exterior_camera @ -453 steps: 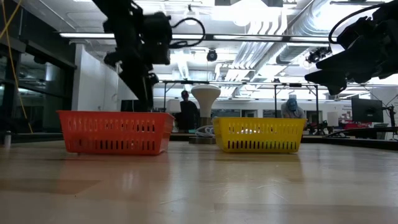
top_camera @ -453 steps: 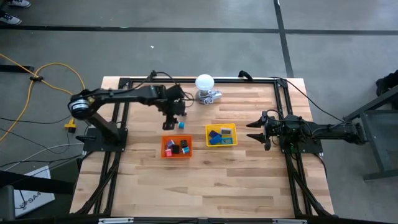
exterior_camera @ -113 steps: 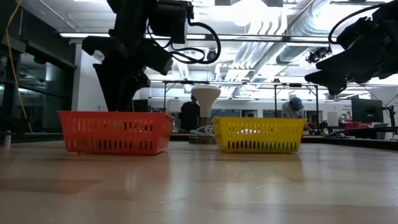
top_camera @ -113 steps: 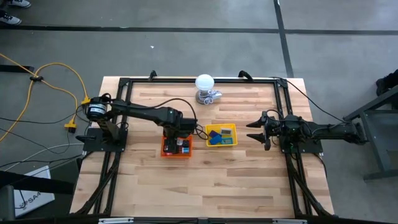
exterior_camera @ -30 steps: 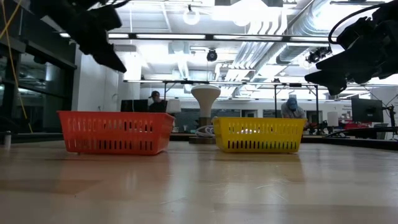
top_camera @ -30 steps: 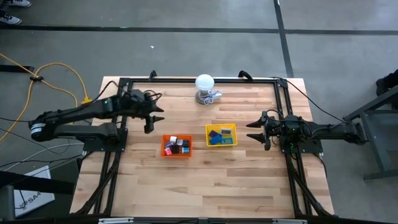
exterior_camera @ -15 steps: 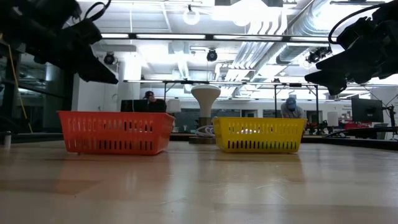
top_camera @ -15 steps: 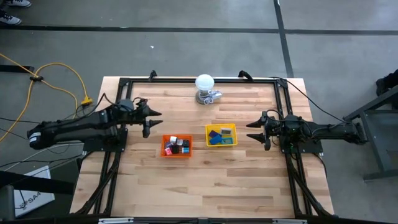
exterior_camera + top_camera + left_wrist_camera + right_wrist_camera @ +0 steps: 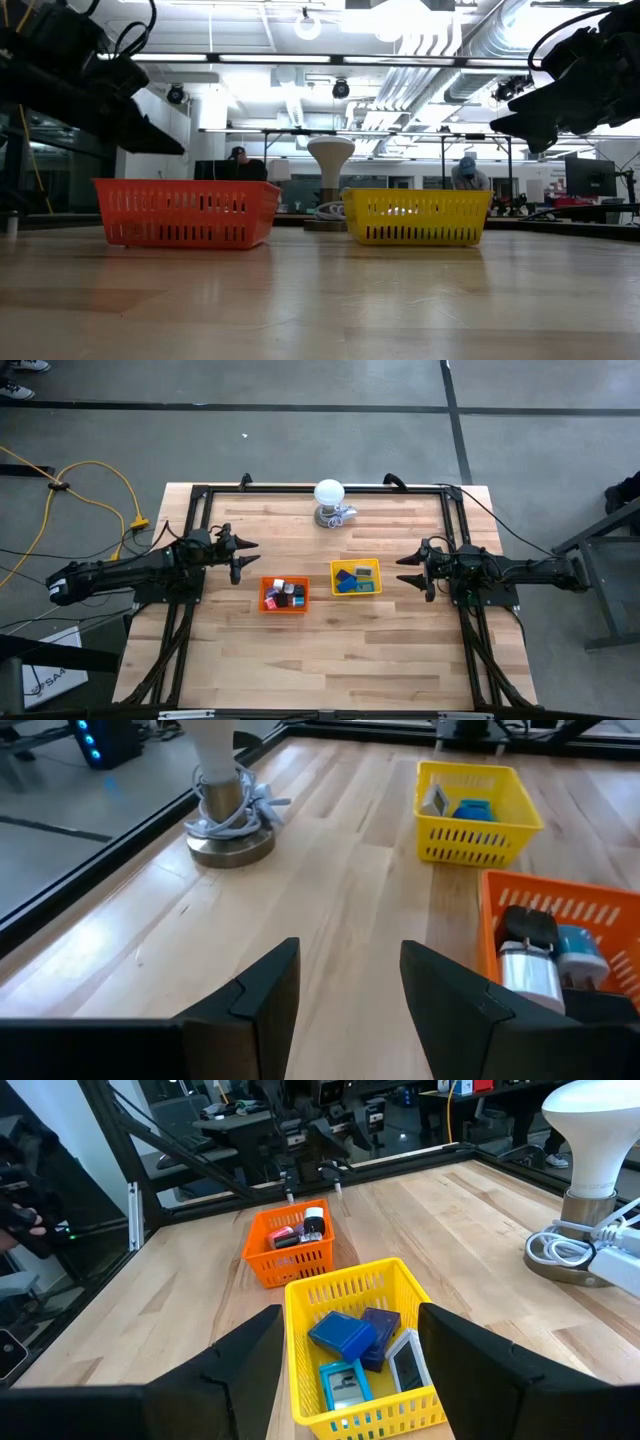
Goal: Pick & Place Office items
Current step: Return to Home Position
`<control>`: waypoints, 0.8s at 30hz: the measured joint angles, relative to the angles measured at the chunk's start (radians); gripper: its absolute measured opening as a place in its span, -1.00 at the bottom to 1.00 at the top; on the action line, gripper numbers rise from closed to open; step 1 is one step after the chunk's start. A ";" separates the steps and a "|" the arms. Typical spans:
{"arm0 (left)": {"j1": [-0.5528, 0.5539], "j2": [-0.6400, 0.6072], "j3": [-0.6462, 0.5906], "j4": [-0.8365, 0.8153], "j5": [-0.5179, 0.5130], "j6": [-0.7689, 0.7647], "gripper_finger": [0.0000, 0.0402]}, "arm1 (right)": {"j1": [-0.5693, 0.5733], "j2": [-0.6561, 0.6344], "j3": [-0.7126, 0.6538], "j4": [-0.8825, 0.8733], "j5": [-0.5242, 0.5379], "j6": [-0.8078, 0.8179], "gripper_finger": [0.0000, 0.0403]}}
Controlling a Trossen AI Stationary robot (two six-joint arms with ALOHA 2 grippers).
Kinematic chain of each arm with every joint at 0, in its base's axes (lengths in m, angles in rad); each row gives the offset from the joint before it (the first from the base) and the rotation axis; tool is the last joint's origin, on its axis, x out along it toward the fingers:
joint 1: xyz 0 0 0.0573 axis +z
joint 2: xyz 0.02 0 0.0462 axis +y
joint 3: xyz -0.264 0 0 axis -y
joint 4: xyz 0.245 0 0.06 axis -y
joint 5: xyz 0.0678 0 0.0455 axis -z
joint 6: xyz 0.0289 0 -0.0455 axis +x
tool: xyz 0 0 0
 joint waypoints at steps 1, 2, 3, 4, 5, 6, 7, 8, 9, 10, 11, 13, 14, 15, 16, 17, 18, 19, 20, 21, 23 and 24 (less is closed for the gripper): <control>0.000 -0.010 -0.007 0.000 0.000 0.000 -0.17 | 0.000 0.000 0.000 0.000 0.000 0.000 0.09; 0.000 -0.021 -0.013 0.000 0.000 -0.002 -0.17 | 0.000 0.000 0.000 0.000 0.000 0.000 0.09; 0.000 -0.033 -0.020 0.001 0.000 -0.005 -0.17 | 0.000 0.000 0.000 0.000 0.000 0.000 0.09; 0.000 -0.044 -0.025 0.001 0.000 -0.005 -0.17 | 0.000 0.000 0.000 0.000 0.000 0.000 0.09; 0.000 -0.054 -0.029 0.000 0.000 -0.005 -0.17 | 0.000 0.000 0.000 0.000 0.000 0.000 0.09; 0.000 -0.063 -0.031 0.001 0.000 -0.005 -0.17 | 0.000 0.000 0.000 0.000 0.000 0.000 0.09; 0.000 -0.071 -0.032 0.000 0.000 -0.006 -0.17 | 0.000 0.000 0.000 0.000 0.000 0.000 0.09; 0.000 -0.079 -0.032 0.001 0.000 -0.005 -0.17 | 0.000 0.000 0.000 0.000 0.000 0.000 0.09; 0.000 -0.085 -0.032 0.001 0.000 -0.001 -0.17 | 0.000 0.000 0.000 0.000 0.000 0.000 0.09; 0.000 -0.092 -0.032 0.000 0.000 0.008 -0.17 | 0.000 0.000 0.000 0.000 0.000 0.000 0.09; 0.000 -0.098 -0.032 0.000 0.000 0.020 -0.17 | 0.000 0.000 0.000 0.000 0.000 0.000 0.09; 0.000 -0.111 -0.032 -0.008 0.000 0.028 -0.17 | 0.000 0.000 0.000 0.000 0.000 0.000 0.09; 0.000 -0.117 -0.032 -0.014 0.000 0.029 -0.17 | 0.000 0.000 0.000 0.000 0.000 0.000 0.09; 0.000 -0.124 -0.032 -0.021 0.000 0.030 -0.17 | 0.000 0.000 0.000 0.000 0.000 0.000 0.09; 0.000 -0.131 -0.032 -0.029 0.000 0.030 -0.17 | 0.000 0.000 0.000 0.000 0.000 0.000 0.09; 0.000 -0.139 -0.032 -0.038 0.000 0.034 -0.17 | 0.000 0.000 0.000 0.000 0.000 0.000 0.09; 0.000 -0.148 -0.032 -0.047 0.000 0.039 -0.17 | 0.000 0.000 0.000 0.000 0.000 0.000 0.09; 0.000 -0.157 -0.032 -0.059 0.000 0.041 -0.17 | 0.000 0.000 0.000 0.000 0.000 0.000 0.09; 0.000 -0.166 -0.032 -0.070 0.000 0.044 -0.17 | 0.000 0.000 0.000 0.000 0.000 0.000 0.09; 0.000 -0.174 -0.032 -0.081 0.001 0.045 -0.17 | 0.000 0.000 0.000 0.000 0.000 0.000 0.09; 0.000 -0.192 -0.032 -0.107 0.000 0.040 -0.17 | 0.000 0.000 0.000 0.000 0.000 0.000 0.09; 0.000 -0.201 -0.031 -0.115 0.000 0.040 -0.17 | 0.000 0.000 0.000 0.000 0.000 0.000 0.09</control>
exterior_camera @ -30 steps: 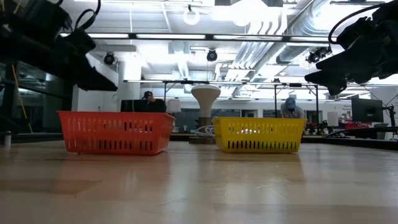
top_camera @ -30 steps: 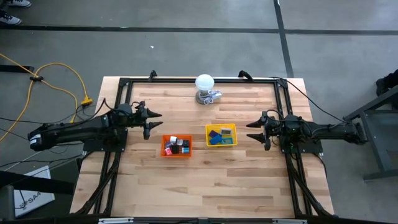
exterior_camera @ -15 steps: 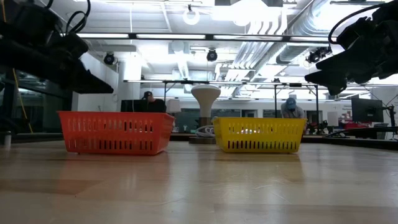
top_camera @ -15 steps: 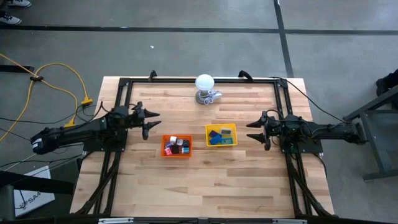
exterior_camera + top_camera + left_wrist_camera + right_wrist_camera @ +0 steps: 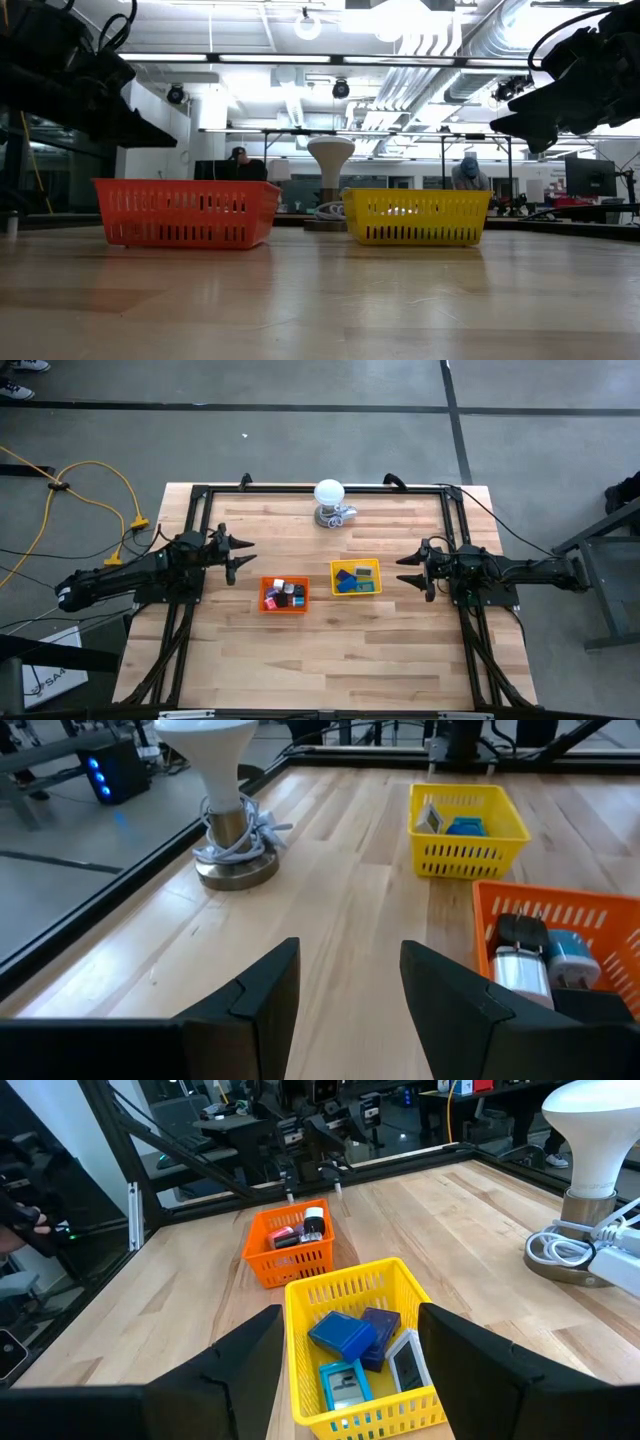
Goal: Pick & Place Office items
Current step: Return to Home Position
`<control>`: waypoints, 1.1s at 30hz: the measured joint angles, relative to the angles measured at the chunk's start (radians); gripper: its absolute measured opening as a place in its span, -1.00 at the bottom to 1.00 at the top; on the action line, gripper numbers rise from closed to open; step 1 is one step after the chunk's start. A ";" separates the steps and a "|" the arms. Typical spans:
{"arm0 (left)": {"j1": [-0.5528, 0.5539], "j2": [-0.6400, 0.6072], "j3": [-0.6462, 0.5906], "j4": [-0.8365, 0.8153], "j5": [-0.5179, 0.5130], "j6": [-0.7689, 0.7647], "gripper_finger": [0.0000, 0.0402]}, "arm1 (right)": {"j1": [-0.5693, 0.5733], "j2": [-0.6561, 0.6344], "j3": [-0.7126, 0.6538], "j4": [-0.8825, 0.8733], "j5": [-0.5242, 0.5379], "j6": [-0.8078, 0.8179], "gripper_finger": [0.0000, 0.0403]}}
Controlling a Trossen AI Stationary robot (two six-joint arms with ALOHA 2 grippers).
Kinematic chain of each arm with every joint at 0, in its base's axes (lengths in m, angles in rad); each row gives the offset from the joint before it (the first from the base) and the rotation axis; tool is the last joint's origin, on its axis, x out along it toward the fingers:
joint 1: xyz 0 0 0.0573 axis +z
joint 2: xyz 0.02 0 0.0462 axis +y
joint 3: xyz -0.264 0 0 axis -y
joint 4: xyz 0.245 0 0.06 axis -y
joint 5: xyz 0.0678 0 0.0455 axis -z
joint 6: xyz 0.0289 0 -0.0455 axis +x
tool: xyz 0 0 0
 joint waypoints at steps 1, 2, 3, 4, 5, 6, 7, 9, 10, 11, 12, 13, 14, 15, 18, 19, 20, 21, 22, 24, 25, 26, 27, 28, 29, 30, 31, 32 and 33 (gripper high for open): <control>0.000 -0.010 0.001 -0.012 0.000 0.000 -0.17 | 0.000 0.000 0.000 0.000 0.000 0.000 0.09; 0.000 -0.019 0.003 -0.025 -0.001 -0.002 -0.17 | 0.000 0.000 0.000 0.000 0.000 0.000 0.09; 0.000 -0.027 0.004 -0.037 -0.001 -0.006 -0.17 | 0.000 0.000 0.000 0.000 0.000 0.000 0.09; 0.000 -0.034 0.005 -0.045 -0.001 -0.010 -0.17 | 0.000 0.000 0.000 0.000 0.000 0.000 0.09; 0.000 -0.041 0.005 -0.054 -0.002 -0.011 -0.17 | 0.000 0.000 0.000 0.000 0.000 0.000 0.09; 0.000 -0.047 0.005 -0.063 0.000 -0.011 -0.17 | 0.000 0.000 0.000 0.000 0.000 0.000 0.09; 0.000 -0.053 0.006 -0.069 0.000 -0.011 -0.17 | 0.000 0.000 0.000 0.000 0.000 0.000 0.09; 0.000 -0.060 0.005 -0.072 0.002 -0.010 -0.17 | 0.000 0.000 0.000 0.000 0.000 0.000 0.09; 0.000 -0.064 0.005 -0.074 0.003 -0.009 -0.17 | 0.000 0.000 0.000 0.000 0.000 0.000 0.09; 0.000 -0.069 0.004 -0.074 0.003 -0.008 -0.17 | 0.000 0.000 0.000 0.000 0.000 0.000 0.09; 0.000 -0.074 0.001 -0.071 0.005 -0.008 -0.17 | 0.000 0.000 0.000 0.000 0.000 0.000 0.09; 0.000 -0.075 -0.001 -0.066 0.006 -0.011 -0.17 | 0.000 0.000 0.000 0.000 0.000 0.000 0.09; 0.000 -0.075 -0.004 -0.060 0.009 -0.011 -0.17 | 0.000 0.000 0.000 0.000 0.000 0.000 0.09; -0.001 -0.075 -0.007 -0.051 0.012 -0.011 -0.17 | 0.000 0.000 0.000 0.000 0.000 0.000 0.09; -0.001 -0.074 -0.008 -0.048 0.011 -0.018 -0.17 | 0.000 0.000 0.000 0.000 0.000 0.000 0.09; -0.001 -0.074 -0.008 -0.048 0.011 -0.020 -0.17 | 0.000 0.000 0.000 0.000 0.000 0.000 0.09; -0.001 -0.074 -0.008 -0.047 0.012 -0.021 -0.17 | 0.000 0.000 0.000 0.000 0.000 0.000 0.09; -0.001 -0.074 -0.008 -0.047 0.011 -0.024 -0.17 | 0.000 0.000 0.000 0.000 0.000 0.000 0.09; -0.001 -0.074 -0.009 -0.046 0.011 -0.033 -0.17 | 0.000 0.000 0.000 0.000 0.000 0.000 0.09; -0.002 -0.074 -0.013 -0.034 0.012 -0.046 -0.17 | 0.000 0.000 0.000 0.000 0.000 0.000 0.09; -0.002 -0.074 -0.018 -0.017 0.011 -0.054 -0.17 | 0.000 0.000 0.000 0.000 0.000 0.000 0.09; -0.002 -0.074 -0.023 -0.004 0.011 -0.056 -0.17 | 0.000 0.000 0.000 0.000 0.000 0.000 0.09; -0.002 -0.074 -0.029 0.018 0.011 -0.056 -0.17 | 0.000 0.000 0.000 0.000 0.000 0.000 0.09; -0.002 -0.074 -0.038 0.042 0.011 -0.057 -0.17 | 0.000 0.000 0.000 0.000 0.000 0.000 0.09; -0.002 -0.074 -0.046 0.068 0.010 -0.061 -0.17 | 0.000 0.000 0.000 0.000 0.000 0.000 0.09; -0.005 -0.072 -0.054 0.086 0.010 -0.064 -0.17 | 0.000 0.000 0.000 0.000 0.000 0.000 0.09; -0.008 -0.070 -0.062 0.099 0.010 -0.064 -0.17 | 0.000 0.000 0.000 0.000 0.000 0.000 0.09; -0.013 -0.067 -0.065 0.101 0.009 -0.063 -0.17 | 0.000 0.000 0.000 0.000 0.000 0.000 0.09; -0.016 -0.065 -0.065 0.101 0.009 -0.061 -0.17 | 0.000 0.000 0.000 0.000 0.000 0.000 0.09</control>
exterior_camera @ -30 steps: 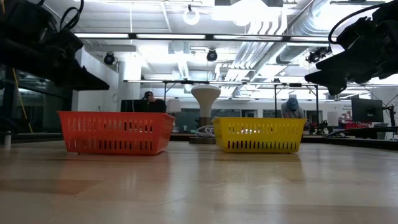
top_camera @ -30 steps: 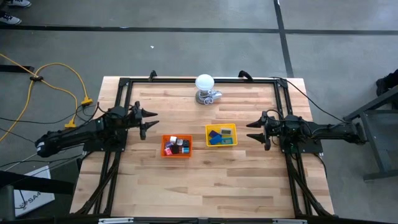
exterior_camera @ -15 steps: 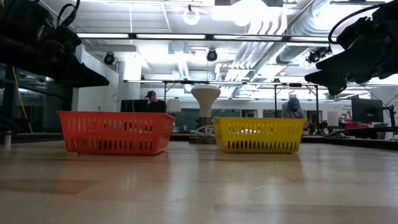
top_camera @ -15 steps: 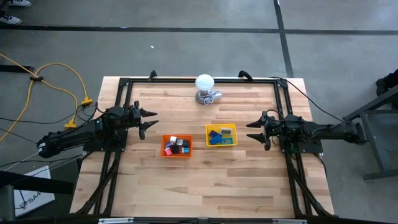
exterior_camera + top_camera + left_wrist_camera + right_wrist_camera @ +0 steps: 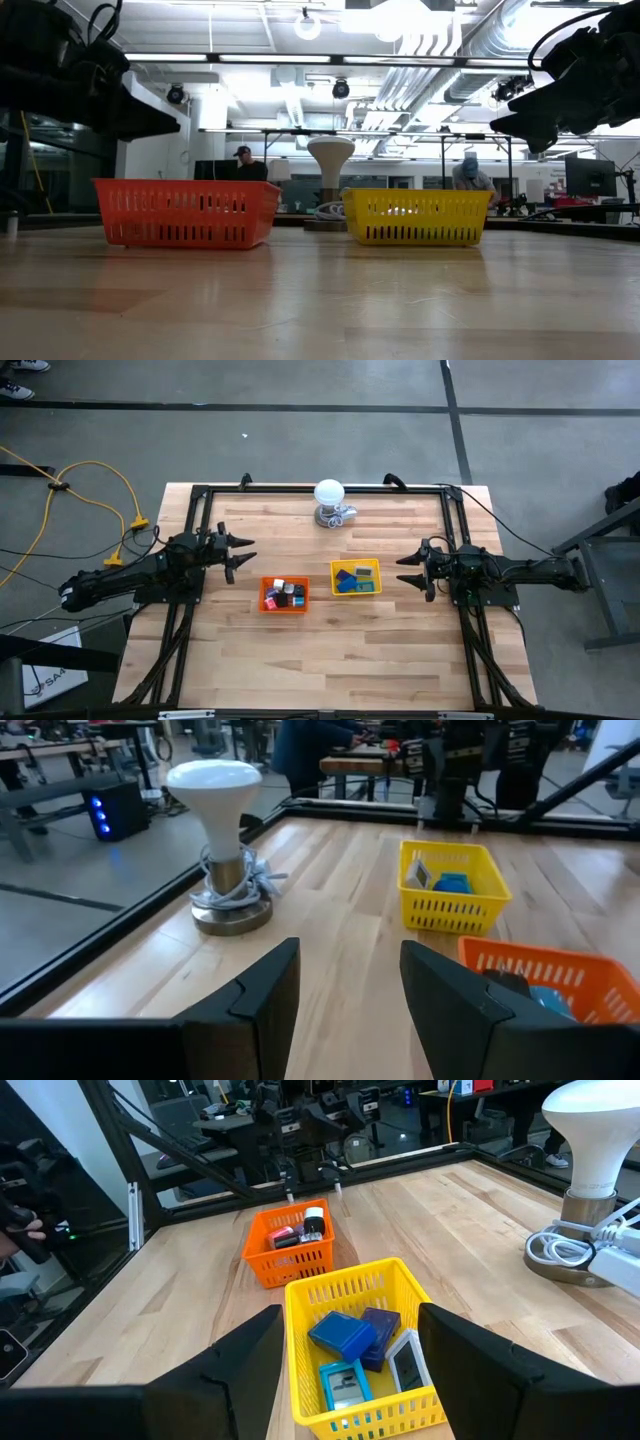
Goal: Pick & Place Office items
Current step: Return to Home Position
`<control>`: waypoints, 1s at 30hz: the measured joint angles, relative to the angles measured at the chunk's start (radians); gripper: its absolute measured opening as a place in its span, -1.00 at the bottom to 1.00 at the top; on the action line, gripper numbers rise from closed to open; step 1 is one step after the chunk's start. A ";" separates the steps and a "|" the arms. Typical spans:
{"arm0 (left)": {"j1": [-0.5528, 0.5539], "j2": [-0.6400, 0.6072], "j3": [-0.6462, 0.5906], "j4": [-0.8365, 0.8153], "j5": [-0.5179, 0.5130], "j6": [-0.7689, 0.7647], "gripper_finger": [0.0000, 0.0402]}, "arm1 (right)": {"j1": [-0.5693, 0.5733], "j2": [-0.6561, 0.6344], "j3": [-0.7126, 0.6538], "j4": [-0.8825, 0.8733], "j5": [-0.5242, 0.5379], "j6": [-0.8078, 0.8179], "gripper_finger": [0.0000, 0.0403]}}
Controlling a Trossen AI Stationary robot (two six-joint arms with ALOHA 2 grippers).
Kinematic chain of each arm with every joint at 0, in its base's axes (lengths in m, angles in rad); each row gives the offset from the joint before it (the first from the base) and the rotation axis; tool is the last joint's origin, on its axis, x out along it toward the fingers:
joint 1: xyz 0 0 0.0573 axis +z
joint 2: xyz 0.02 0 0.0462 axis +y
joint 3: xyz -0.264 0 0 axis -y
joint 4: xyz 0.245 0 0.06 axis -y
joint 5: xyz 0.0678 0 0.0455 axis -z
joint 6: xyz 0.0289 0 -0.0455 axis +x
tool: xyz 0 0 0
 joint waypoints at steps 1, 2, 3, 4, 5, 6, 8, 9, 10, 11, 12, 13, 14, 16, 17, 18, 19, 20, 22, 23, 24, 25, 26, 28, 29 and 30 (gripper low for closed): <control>-0.001 0.001 0.000 0.000 0.000 0.002 -0.17 | 0.000 0.000 0.000 0.000 0.000 0.000 0.09; 0.000 0.001 0.000 0.001 0.000 0.001 -0.17 | 0.000 0.000 0.000 0.000 0.000 0.000 0.09; 0.000 0.000 0.000 0.001 -0.001 0.001 -0.17 | 0.000 0.000 0.000 0.000 0.000 0.000 0.09; 0.000 0.000 0.000 0.001 -0.001 0.001 -0.17 | 0.000 0.000 0.000 0.000 0.000 0.000 0.09; 0.000 0.000 0.000 0.002 -0.001 0.001 -0.17 | 0.000 0.000 0.000 0.000 0.000 0.000 0.09; 0.000 0.000 0.000 0.002 -0.001 0.001 -0.17 | 0.000 0.000 0.000 0.000 0.000 0.000 0.09; 0.000 0.000 0.000 0.003 -0.001 0.001 -0.17 | 0.000 0.000 0.000 0.000 0.000 0.000 0.09; 0.000 0.000 0.000 0.003 -0.001 0.000 -0.17 | 0.000 0.000 0.000 0.000 0.000 0.000 0.09; 0.000 0.000 -0.001 0.004 -0.001 -0.004 -0.17 | 0.000 0.000 0.000 0.000 0.000 0.000 0.09; 0.000 0.000 -0.001 0.005 -0.001 -0.010 -0.17 | 0.000 0.000 0.000 0.000 0.000 0.000 0.09; 0.000 0.000 -0.001 0.005 -0.001 -0.016 -0.17 | 0.000 0.000 0.000 0.000 0.000 0.000 0.09; 0.000 0.000 -0.001 0.007 -0.001 -0.023 -0.17 | 0.000 0.000 0.000 0.000 0.000 0.000 0.09; 0.000 0.000 -0.001 0.008 -0.001 -0.029 -0.17 | 0.000 0.000 0.000 0.000 0.000 0.000 0.09; 0.000 0.000 -0.001 0.010 -0.002 -0.028 -0.17 | 0.000 0.000 0.000 0.000 0.000 0.000 0.09; 0.000 0.000 -0.001 0.010 -0.002 -0.022 -0.17 | 0.000 0.000 0.000 0.000 0.000 0.000 0.09; 0.000 0.000 -0.001 0.011 -0.002 -0.016 -0.17 | 0.000 0.000 0.000 0.000 0.000 0.000 0.09; 0.000 0.000 -0.001 0.011 -0.004 -0.009 -0.17 | 0.000 0.000 0.000 0.000 0.000 0.000 0.09; 0.000 0.000 -0.001 0.012 -0.005 -0.005 -0.17 | 0.000 0.000 0.000 0.000 0.000 0.000 0.09; 0.000 0.000 -0.001 0.012 -0.005 0.001 -0.17 | 0.000 0.000 0.000 0.000 0.000 0.000 0.09; 0.000 0.000 -0.001 0.012 -0.005 0.001 -0.17 | 0.000 0.000 0.000 0.000 0.000 0.000 0.09; 0.000 0.000 -0.001 0.012 -0.005 0.001 -0.17 | 0.000 0.000 0.000 0.000 0.000 0.000 0.09; 0.000 0.000 -0.001 0.013 -0.005 0.001 -0.17 | 0.000 0.000 0.000 0.000 0.000 0.000 0.09; 0.000 0.000 -0.001 0.013 -0.005 0.001 -0.17 | 0.000 0.000 0.000 0.000 0.000 0.000 0.09; 0.000 0.000 -0.001 0.013 -0.005 0.002 -0.17 | 0.000 0.000 0.000 0.000 0.000 0.000 0.09; 0.000 0.000 -0.001 0.014 -0.005 0.002 -0.17 | 0.000 0.000 0.000 0.000 0.000 0.000 0.09; 0.000 0.000 -0.001 0.014 -0.005 0.002 -0.17 | 0.000 0.000 0.000 0.000 0.000 0.000 0.09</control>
